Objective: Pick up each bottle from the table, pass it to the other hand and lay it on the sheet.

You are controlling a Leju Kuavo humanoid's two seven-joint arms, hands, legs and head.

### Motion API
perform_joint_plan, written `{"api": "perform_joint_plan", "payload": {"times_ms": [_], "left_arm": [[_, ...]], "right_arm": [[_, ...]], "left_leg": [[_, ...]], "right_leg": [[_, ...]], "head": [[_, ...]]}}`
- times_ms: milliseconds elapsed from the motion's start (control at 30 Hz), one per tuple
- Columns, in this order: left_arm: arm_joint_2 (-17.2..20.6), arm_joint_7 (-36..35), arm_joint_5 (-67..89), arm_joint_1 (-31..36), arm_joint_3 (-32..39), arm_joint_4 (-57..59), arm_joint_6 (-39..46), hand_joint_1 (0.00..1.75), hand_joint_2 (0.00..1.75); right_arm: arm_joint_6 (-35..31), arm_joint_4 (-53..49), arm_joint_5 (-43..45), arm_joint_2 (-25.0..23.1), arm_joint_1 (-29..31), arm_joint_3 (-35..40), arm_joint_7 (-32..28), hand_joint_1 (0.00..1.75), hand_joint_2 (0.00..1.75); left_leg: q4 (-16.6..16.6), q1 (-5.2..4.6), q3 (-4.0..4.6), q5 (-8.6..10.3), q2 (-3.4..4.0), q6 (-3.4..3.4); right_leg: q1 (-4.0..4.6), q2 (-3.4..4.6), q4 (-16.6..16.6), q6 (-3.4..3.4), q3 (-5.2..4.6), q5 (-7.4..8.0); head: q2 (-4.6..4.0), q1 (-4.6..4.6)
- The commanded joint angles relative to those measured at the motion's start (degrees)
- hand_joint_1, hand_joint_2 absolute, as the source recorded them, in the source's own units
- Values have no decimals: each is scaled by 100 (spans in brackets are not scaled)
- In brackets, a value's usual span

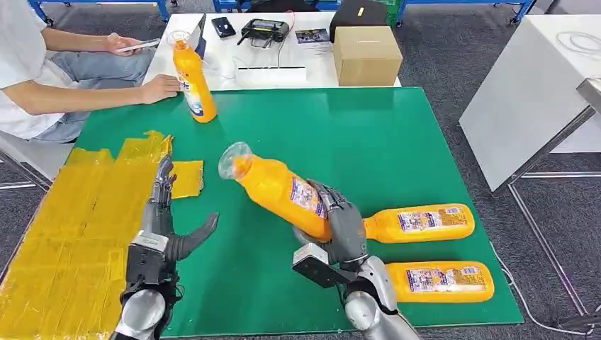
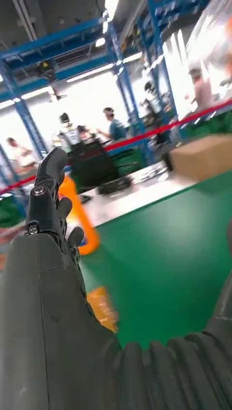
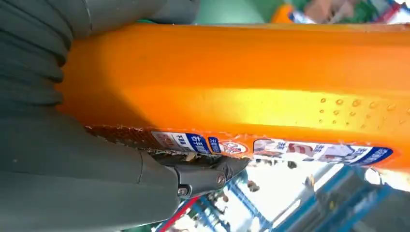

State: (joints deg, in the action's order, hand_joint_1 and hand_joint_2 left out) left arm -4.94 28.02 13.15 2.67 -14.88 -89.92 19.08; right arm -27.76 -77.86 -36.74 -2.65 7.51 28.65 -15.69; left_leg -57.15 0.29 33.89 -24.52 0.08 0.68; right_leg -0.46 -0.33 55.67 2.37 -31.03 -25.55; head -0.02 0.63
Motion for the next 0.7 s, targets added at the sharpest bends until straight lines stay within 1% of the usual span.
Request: {"api": "perform_joint_plan", "payload": {"times_ms": [33,100,167,233,300,333,367,400,433,467,567,600,667,700], "left_arm": [[58,13,-139,28,-27,-44,-91,0,175],[58,13,-139,28,-27,-44,-91,0,175],[67,23,-544,12,-31,-94,-405,0,175],[130,3,-1096,-43,-41,-218,-954,0,175],[259,-163,-1829,-72,-115,-282,-1840,0,175],[307,-223,-2010,-63,-153,-265,-2105,0,175],[377,-317,-2309,-22,-208,-137,-2668,0,175],[357,-311,-2313,-7,-194,-80,-2687,0,175],[345,-381,-2575,41,-215,26,-3038,0,175],[319,-408,-2672,93,-222,123,-3207,0,175],[299,-443,-2732,188,-272,252,-3393,0,175],[300,-464,-2775,206,-288,277,-3454,0,175],[320,-576,-2925,267,-331,362,-3647,0,175],[324,-586,-2942,285,-340,390,-3679,0,175]], "right_arm": [[-45,-149,76,-195,-49,-371,-49,175,175],[-45,-149,76,-195,-49,-371,-49,175,175],[-107,-167,184,-226,-68,-409,-140,175,175],[-101,-207,209,-205,-83,-369,-162,175,175],[-62,-240,309,-205,-81,-331,-236,175,175],[-19,-253,402,-208,-76,-321,-293,175,175],[169,-239,632,-203,-31,-246,-436,175,175],[171,-219,631,-215,-15,-237,-435,175,175],[478,-179,871,-199,32,-156,-457,175,175],[673,-115,990,-201,79,-78,-487,175,175],[895,75,1033,-243,159,140,-541,175,175],[981,125,1074,-265,172,195,-539,175,175],[1270,262,1186,-304,205,393,-564,175,175],[1292,311,1178,-331,211,463,-575,175,175]], "left_leg": [[2,3,-13,-6,1,-2],[3,4,-19,-9,-1,-3],[2,2,-13,-6,0,-2],[1,4,-16,-9,0,-3],[1,4,-21,-12,4,-3],[1,2,-12,-7,4,-2],[4,-1,-10,-5,4,-2],[3,2,-18,-8,6,-3],[4,0,-13,-4,5,-2],[4,3,-19,-7,4,-3],[4,1,-13,-3,6,-2],[5,4,-24,-7,10,-3],[6,1,-13,-2,3,-3],[7,4,-20,-4,2,-4]], "right_leg": [[3,3,-5,-5,14,-4],[4,1,-6,-7,21,-7],[2,2,-4,-5,13,-5],[5,3,-5,-6,17,-6],[5,7,-6,-6,21,-8],[3,6,-4,-4,11,-3],[0,6,-3,-3,7,-3],[3,9,-5,-5,15,-5],[0,6,-3,-4,9,-3],[4,7,-6,-6,18,-3],[2,8,-5,-5,11,0],[5,13,-8,-8,22,-1],[2,5,-5,-5,11,0],[4,5,-9,-7,19,-2]], "head": [[0,-2],[0,-2],[0,0],[0,0],[0,0],[0,0],[0,0],[0,-2],[0,0],[0,0],[0,0],[0,-2],[0,0],[0,-2]]}}
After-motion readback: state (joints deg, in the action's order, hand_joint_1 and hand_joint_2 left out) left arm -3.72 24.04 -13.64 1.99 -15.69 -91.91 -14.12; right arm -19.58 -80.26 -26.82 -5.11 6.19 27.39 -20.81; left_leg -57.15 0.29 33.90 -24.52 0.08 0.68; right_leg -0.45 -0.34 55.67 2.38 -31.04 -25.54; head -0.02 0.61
